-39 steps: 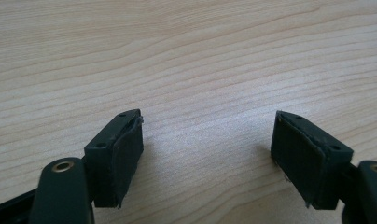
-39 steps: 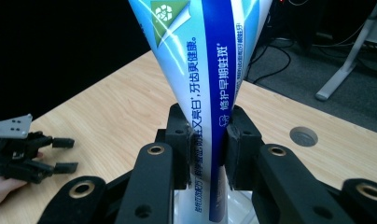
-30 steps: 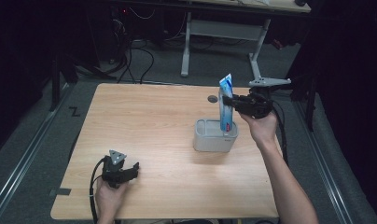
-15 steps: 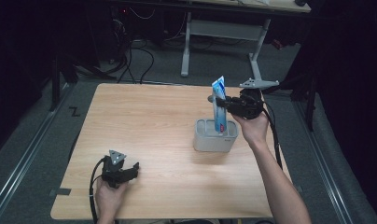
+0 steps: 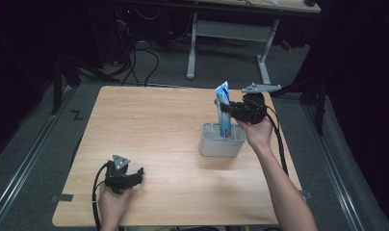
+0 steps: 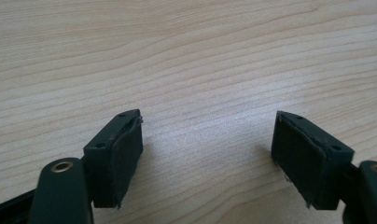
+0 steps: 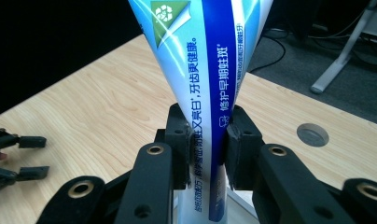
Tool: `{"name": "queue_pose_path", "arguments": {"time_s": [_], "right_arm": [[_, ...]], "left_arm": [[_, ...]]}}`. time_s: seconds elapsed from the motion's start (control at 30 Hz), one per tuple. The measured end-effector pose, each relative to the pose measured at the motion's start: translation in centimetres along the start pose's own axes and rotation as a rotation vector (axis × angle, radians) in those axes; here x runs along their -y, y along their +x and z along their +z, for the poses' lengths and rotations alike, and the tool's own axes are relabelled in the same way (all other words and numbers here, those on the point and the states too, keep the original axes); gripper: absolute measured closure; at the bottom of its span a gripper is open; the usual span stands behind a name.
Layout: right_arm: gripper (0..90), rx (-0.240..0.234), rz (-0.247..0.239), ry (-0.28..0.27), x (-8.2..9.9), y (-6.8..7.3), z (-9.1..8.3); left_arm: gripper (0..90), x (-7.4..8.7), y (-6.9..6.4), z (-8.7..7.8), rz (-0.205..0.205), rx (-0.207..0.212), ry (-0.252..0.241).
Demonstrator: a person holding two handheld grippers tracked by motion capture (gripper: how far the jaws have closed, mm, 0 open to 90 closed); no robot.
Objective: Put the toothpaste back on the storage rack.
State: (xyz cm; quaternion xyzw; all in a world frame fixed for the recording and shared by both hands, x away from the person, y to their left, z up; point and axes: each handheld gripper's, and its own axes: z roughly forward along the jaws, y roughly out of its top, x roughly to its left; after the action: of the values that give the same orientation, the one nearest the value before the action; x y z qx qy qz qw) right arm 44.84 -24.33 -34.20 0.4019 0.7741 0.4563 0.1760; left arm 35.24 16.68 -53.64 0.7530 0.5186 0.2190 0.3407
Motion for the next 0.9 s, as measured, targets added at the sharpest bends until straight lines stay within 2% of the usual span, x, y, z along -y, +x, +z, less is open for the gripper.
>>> {"name": "queue_pose_path", "arguments": {"time_s": [0.33,0.53,0.9], "right_arm": [[73.5,0.021,0.000,0.040,1.2,-0.4,1.3],[73.5,0.022,0.014,0.054,1.8,-0.6,1.6],[73.2,0.031,0.004,0.082,2.4,-0.6,2.0]], "left_arm": [[25.3,0.0,-0.1,0.0,0.003,-0.003,0.000],[25.2,0.0,-0.1,0.0,0.003,-0.003,0.000],[25.2,0.0,-0.1,0.0,0.004,-0.003,0.000]]}}
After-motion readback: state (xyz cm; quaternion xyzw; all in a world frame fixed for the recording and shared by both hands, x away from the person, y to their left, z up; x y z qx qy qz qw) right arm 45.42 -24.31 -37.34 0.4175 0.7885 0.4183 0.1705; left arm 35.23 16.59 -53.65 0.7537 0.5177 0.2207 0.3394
